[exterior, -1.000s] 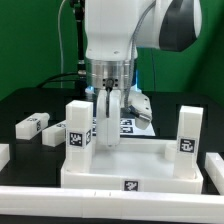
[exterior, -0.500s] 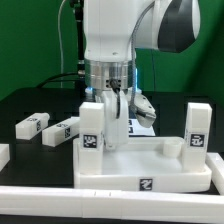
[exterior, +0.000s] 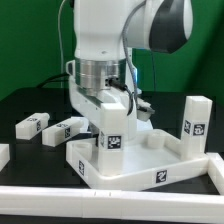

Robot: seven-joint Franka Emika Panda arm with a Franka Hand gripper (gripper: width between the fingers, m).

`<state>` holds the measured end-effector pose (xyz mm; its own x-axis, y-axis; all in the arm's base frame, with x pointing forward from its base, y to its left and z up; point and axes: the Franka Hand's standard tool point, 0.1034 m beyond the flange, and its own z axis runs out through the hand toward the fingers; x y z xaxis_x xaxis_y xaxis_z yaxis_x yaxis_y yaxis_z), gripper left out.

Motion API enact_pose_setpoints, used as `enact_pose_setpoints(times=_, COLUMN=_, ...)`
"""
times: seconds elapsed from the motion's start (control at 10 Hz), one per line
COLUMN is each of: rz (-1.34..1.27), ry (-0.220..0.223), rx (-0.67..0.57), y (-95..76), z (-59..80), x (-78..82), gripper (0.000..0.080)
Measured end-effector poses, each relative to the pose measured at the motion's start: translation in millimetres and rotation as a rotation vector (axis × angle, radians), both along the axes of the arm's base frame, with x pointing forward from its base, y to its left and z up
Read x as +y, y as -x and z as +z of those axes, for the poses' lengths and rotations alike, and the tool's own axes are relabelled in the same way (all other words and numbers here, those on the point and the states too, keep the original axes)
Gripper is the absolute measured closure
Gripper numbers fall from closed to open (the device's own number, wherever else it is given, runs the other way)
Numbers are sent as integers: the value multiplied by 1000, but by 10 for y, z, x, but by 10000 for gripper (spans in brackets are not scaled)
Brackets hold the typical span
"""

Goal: Assemble desk

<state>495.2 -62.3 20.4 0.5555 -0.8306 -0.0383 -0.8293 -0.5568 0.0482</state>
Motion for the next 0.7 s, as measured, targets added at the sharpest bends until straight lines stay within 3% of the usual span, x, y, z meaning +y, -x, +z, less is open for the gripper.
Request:
enact_pose_setpoints(times=0.5, rz=259, ry=-14, rx=-1, y=-12, z=-1, x=17, gripper=730)
enact_pose_setpoints(times=0.7, rz=408, ry=-2, rx=-8, y=-176, z=23, x=119, gripper=733)
